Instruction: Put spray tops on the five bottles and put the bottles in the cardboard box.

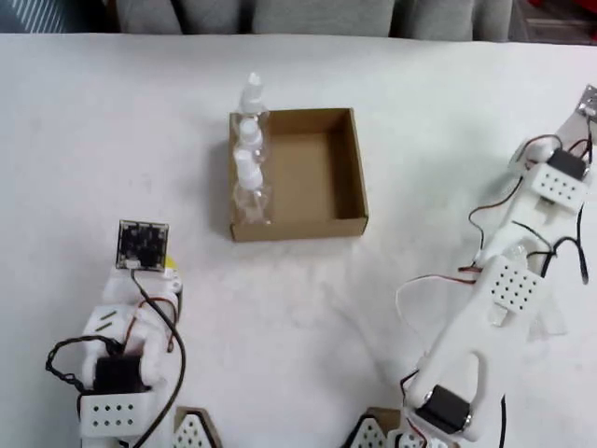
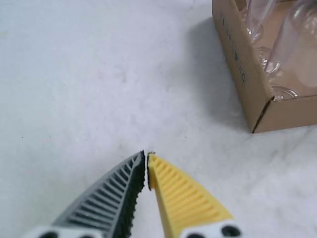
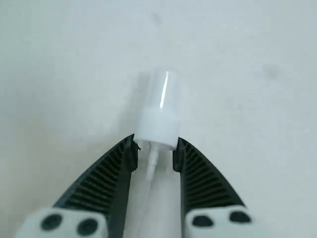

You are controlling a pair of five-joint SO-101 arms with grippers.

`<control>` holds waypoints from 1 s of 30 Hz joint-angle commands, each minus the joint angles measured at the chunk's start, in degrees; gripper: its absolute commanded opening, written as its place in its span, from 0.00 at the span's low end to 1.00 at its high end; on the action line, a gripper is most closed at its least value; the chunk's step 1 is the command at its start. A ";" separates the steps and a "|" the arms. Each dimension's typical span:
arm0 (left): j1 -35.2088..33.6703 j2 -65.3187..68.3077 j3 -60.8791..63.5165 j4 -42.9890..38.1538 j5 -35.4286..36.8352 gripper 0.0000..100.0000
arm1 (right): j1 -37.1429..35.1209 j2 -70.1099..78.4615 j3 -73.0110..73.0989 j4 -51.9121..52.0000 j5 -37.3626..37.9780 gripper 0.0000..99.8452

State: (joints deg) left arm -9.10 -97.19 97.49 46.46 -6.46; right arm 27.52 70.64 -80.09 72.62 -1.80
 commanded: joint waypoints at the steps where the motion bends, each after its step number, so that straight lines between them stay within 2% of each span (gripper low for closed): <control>1: 0.48 -0.31 -0.18 0.09 -0.70 0.02 | 0.04 -12.62 -1.93 11.12 -0.18 0.02; 6: 0.48 -0.31 -0.18 0.09 -0.70 0.02 | -3.21 -22.99 -1.93 26.15 0.09 0.02; 12: 0.48 -0.31 -0.18 0.09 -0.70 0.02 | -5.58 -33.10 4.13 27.30 -0.35 0.02; 17: 0.48 -0.31 -0.18 0.18 -0.70 0.02 | -9.80 -49.80 24.09 27.21 -0.35 0.02; 21: 0.31 -0.31 -0.18 0.18 -0.70 0.02 | -16.13 -65.80 40.88 27.12 -0.44 0.02; 27: 0.22 -0.31 -0.18 0.18 -0.70 0.02 | -29.14 -86.11 63.47 27.03 -0.53 0.02; 30: 0.22 -0.31 -0.18 0.18 -0.70 0.02 | -36.53 -93.58 73.93 25.45 -3.16 0.02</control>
State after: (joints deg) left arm -9.10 -97.19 97.49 46.46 -6.46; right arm -2.90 -14.29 -14.33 98.02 -2.77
